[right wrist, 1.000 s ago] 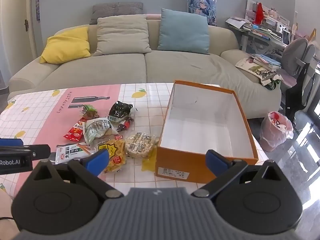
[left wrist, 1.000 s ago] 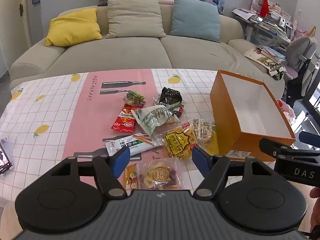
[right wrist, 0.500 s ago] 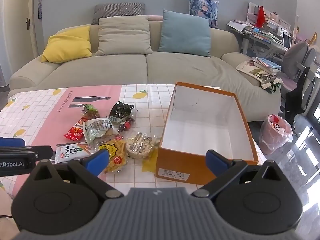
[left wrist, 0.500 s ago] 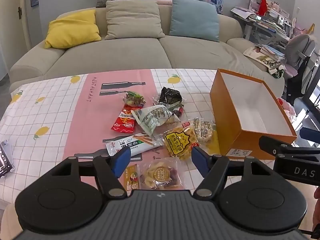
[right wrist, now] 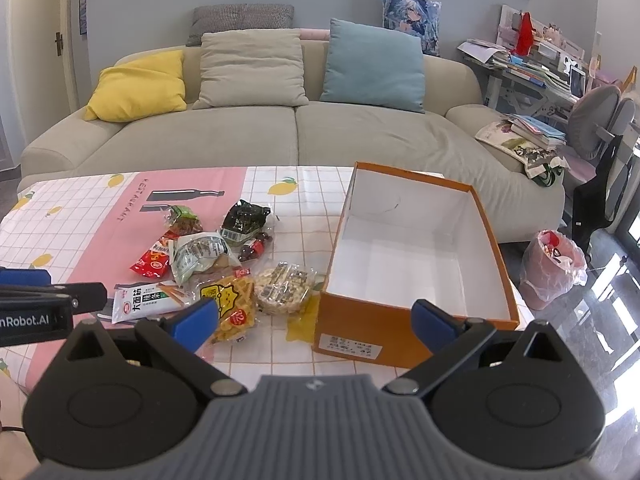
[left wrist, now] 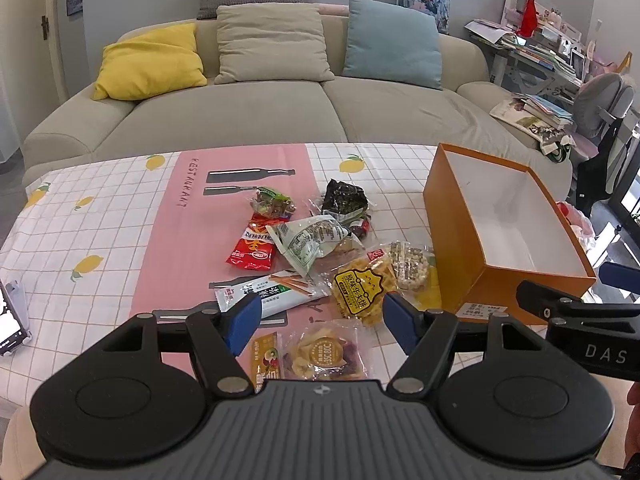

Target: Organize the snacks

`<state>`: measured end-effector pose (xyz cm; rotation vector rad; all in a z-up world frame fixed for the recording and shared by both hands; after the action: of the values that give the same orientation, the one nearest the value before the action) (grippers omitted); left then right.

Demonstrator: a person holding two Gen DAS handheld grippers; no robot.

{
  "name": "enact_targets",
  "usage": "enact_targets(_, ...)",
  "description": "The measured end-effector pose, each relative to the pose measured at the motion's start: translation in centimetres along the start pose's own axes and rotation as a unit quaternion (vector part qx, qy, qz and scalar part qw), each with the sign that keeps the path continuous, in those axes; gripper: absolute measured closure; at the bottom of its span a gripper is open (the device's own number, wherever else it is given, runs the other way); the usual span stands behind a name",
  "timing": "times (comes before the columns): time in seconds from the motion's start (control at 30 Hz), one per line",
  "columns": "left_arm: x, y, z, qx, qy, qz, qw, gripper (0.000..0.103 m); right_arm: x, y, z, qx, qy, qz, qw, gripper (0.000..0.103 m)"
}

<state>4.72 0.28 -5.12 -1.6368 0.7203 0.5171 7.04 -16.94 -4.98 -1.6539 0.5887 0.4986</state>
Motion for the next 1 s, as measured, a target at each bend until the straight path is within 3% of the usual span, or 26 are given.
enact_targets(1.0,-0.25,-0.08,0.02,0.005,0.004,-0.006,1.0000,0.021,0.22,0.17,0.69,-0.007,-0.008,0.010,1.000,0.003)
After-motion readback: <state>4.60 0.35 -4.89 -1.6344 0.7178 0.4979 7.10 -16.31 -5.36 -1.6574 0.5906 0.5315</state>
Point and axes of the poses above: each gripper's, at about its wrist camera, not at the fingertips, and x roughly the way its jaws point, z to its left, y to its underside, the point moved 7 cm from there along x, roughly the way its jaws point, and after that the axes turned 10 degrees about y, right-handed, at the moved point
